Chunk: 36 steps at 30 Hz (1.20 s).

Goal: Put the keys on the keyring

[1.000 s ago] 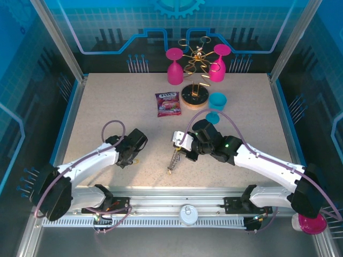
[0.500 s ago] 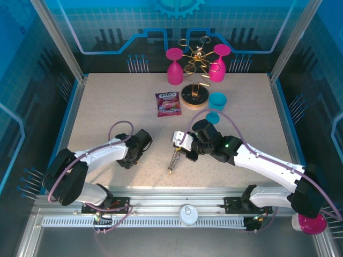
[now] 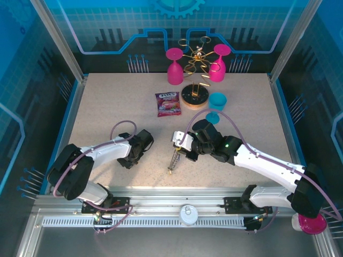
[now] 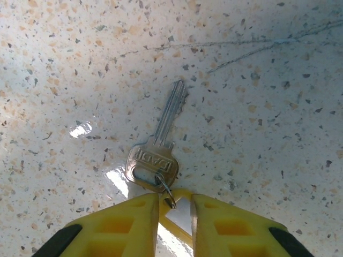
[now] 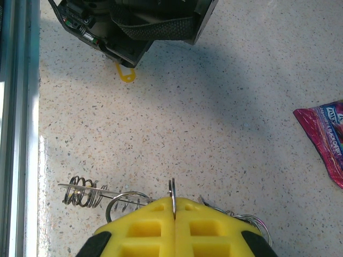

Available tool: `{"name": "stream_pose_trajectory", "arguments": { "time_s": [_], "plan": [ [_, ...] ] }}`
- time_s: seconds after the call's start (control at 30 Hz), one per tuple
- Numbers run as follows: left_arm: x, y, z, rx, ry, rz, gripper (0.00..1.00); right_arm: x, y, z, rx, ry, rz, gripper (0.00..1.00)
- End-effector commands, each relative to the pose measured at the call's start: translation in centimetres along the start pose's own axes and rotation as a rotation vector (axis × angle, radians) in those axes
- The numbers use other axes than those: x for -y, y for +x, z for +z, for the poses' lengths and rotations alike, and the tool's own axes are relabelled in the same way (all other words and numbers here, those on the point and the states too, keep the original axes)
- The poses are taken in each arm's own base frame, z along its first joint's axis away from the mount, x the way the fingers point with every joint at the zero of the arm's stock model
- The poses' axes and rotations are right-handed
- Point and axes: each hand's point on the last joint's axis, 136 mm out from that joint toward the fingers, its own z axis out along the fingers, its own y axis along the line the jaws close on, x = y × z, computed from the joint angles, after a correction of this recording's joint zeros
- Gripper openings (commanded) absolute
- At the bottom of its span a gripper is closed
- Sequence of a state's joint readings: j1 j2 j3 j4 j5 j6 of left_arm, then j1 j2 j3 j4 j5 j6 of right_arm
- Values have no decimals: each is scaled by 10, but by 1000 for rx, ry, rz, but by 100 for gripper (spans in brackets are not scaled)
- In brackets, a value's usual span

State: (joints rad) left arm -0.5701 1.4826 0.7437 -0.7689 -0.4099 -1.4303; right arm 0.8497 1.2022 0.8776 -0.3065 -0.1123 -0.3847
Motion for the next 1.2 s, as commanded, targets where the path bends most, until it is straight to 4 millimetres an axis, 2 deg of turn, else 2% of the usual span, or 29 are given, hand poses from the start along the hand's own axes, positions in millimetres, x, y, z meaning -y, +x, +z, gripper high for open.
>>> {"name": "stream_pose_trajectory", "arguments": {
  "time_s": [0.0,0.43,0.7,0.8,1.0,1.1,1.17],
  "plan": [
    [5,-8,-2,32,-5,16,22,2,-10,-7,38,0,-4,0],
    [1,-9,2,45,-30,11,21,0,-9,-6,35,-6,-4,0],
    [1,-9,5,51,-40,12,14,0,-8,-7,32,-9,-8,0],
    [3,-13,0,63,-29,12,10,1,-10,-10,27,-4,-16,0],
    [13,-29,-26,128,41,103,0,2,-11,-12,41,9,-10,0],
    [27,-36,-49,184,140,238,0,2,-12,-13,47,10,-8,0],
    [41,-41,-73,244,234,361,0,3,-13,-14,50,13,-8,0]
  ]
}}
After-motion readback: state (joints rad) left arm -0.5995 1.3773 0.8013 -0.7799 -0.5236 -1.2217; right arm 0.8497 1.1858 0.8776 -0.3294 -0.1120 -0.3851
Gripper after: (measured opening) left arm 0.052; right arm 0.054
